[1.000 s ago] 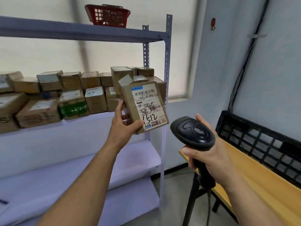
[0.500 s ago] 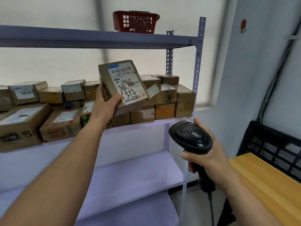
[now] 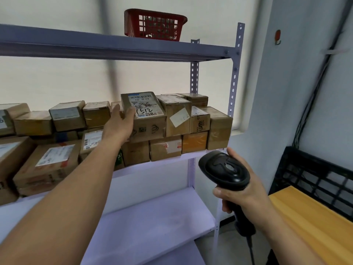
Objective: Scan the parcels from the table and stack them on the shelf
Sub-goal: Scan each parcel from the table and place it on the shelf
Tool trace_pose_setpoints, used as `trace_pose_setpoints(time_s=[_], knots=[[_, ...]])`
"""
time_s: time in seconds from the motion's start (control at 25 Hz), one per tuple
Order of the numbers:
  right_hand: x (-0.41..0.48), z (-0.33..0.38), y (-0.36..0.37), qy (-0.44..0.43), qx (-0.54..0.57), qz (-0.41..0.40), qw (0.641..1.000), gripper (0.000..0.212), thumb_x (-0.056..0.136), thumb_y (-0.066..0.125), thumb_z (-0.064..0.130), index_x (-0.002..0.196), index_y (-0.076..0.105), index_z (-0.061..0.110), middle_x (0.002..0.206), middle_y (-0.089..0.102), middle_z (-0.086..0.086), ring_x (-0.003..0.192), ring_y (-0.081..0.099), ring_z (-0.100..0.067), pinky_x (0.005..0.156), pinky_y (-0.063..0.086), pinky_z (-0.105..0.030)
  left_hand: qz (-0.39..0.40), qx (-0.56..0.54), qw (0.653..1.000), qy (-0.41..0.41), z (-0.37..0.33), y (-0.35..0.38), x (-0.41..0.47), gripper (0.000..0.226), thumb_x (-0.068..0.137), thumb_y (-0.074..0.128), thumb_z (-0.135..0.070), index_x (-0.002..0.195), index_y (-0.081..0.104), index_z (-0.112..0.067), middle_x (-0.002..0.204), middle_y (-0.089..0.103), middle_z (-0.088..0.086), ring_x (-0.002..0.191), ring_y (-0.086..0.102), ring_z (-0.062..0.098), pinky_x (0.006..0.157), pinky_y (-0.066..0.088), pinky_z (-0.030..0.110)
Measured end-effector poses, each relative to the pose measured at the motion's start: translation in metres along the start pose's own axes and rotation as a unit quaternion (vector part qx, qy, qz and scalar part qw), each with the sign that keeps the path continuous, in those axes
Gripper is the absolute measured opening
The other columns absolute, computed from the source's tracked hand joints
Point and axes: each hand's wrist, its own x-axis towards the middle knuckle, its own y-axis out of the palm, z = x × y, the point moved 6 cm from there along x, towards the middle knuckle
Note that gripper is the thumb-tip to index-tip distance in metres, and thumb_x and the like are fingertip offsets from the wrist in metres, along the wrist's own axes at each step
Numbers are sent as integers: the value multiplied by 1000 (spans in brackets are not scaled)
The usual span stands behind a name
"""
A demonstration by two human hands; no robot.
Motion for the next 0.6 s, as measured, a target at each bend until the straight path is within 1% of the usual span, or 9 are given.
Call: trace_pose_setpoints(time_s=[0.08,0.12,0.16,0.24,0.28,0.36,0.44,0.52,0.6], knots=[[2,-1,-2,-2,-5,-6,1000,97,64,85,2,131,40,56,108,62,-19,49,59,-28,46,51,-31,-3,44,998,33,-4,4,4,79,90,31,-73,153,14,-30,158,28,7,140,31,37,111,30,46],[3,-2,-4,-3,-6,-10,1000,97,63,85,2,131,40,56,109,62,-19,49,59,-27,46,51,-31,-1,50,997,55,-7,5,4,82,87,37,-74,153,14,-29,158,27,7,140,31,35,111,32,46],[3,-2,-5,-4,-4,-14,1000,96,61,84,4,129,41,57,108,61,-19,49,59,-27,46,51,-31,2,45,996,72,-8,7,5,86,84,47,-72,152,17,-29,157,28,5,140,32,34,110,35,46],[2,-2,-7,-5,2,-17,1000,95,58,83,8,129,40,57,108,61,-18,49,59,-27,47,51,-31,14,24,995,91,-7,9,7,87,80,67,-58,150,24,-28,153,34,4,136,38,29,107,40,46],[2,-2,-8,-6,1,-18,1000,96,58,84,8,129,40,56,108,62,-17,49,59,-27,47,52,-31,16,18,995,94,-5,11,9,86,79,72,-51,149,27,-28,150,39,4,133,41,29,106,42,46],[-1,-2,-11,-5,-4,-24,1000,98,62,87,2,130,40,55,109,62,-18,49,59,-27,46,52,-32,13,16,995,99,-2,12,10,84,80,74,-42,148,29,-27,147,43,5,131,43,28,106,41,44],[-4,-2,-13,-3,-9,-26,1000,99,64,87,-3,131,41,55,107,62,-17,49,59,-27,46,51,-33,10,10,995,100,0,13,10,85,81,74,-39,149,25,-26,148,42,5,132,42,28,107,39,41],[-7,-2,-15,-3,-8,-30,1000,100,61,88,1,130,41,56,101,64,-14,49,58,-29,46,51,-33,5,6,995,100,1,12,8,90,81,75,-37,151,20,-26,151,37,5,135,39,27,109,36,40],[-10,-2,-18,-7,-2,-34,999,96,60,84,6,130,42,57,96,66,-12,49,58,-31,46,50,-33,-12,14,993,113,0,10,0,96,79,76,-37,153,17,-24,154,31,5,140,31,26,113,31,43]])
